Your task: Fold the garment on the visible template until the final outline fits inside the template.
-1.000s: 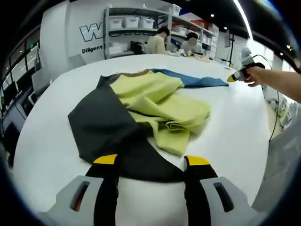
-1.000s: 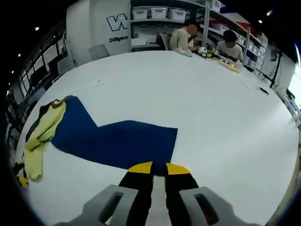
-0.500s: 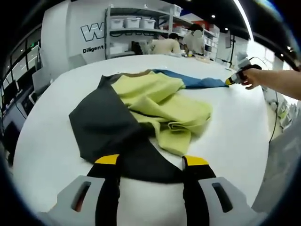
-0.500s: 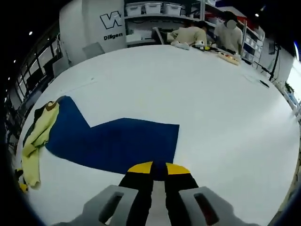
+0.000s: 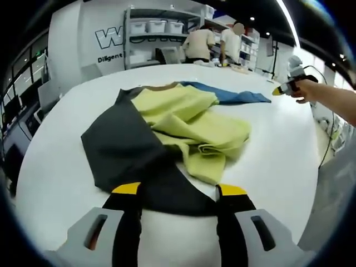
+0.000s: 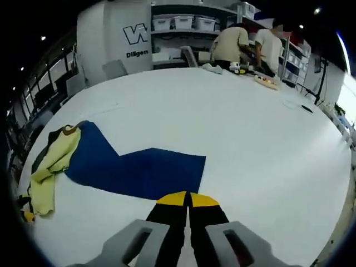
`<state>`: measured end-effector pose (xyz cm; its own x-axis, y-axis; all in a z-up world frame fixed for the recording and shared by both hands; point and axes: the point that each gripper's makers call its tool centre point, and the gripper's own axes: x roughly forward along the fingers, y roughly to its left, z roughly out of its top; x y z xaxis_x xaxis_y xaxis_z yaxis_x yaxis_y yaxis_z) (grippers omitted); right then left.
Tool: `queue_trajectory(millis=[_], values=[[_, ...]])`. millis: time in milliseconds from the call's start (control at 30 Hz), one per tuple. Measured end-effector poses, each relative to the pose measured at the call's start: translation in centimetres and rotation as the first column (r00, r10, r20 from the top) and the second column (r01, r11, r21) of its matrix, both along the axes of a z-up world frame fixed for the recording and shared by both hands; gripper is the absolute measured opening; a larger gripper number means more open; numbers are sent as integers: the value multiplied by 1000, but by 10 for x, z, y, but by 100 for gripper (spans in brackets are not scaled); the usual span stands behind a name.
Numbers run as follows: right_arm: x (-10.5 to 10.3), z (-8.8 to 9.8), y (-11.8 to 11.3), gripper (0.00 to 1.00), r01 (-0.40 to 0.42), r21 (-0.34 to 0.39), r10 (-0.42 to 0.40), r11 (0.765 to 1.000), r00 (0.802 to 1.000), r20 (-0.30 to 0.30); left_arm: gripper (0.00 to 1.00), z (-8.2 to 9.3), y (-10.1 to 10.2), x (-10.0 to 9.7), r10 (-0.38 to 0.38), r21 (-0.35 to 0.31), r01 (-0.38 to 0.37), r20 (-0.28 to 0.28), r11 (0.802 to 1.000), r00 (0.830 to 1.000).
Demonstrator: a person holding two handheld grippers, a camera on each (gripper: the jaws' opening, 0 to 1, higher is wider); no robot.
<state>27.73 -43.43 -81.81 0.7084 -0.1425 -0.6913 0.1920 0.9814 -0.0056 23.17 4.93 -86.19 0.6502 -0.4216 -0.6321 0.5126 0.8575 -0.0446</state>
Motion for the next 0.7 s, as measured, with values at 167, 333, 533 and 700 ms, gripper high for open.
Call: queue_trajectory(millis=[167, 333, 533, 700], values=[[8, -16, 0, 1, 16, 85, -15, 996, 1000, -14, 49, 0, -1, -1, -8, 2, 8, 0, 1000, 1000], [14, -32, -1, 5, 47, 84, -43, 995, 998, -50, 49, 0, -2, -2, -9, -1, 9, -2, 1000, 1000], [30, -36, -1, 11, 65, 80, -61, 995, 996, -60, 47, 1, -1, 1, -1, -10, 1, -7, 1000, 1000], [29, -41, -1, 12, 73, 61, -67, 995, 993, -95, 46, 1, 0, 1, 1, -12, -1, -7, 1000, 1000]])
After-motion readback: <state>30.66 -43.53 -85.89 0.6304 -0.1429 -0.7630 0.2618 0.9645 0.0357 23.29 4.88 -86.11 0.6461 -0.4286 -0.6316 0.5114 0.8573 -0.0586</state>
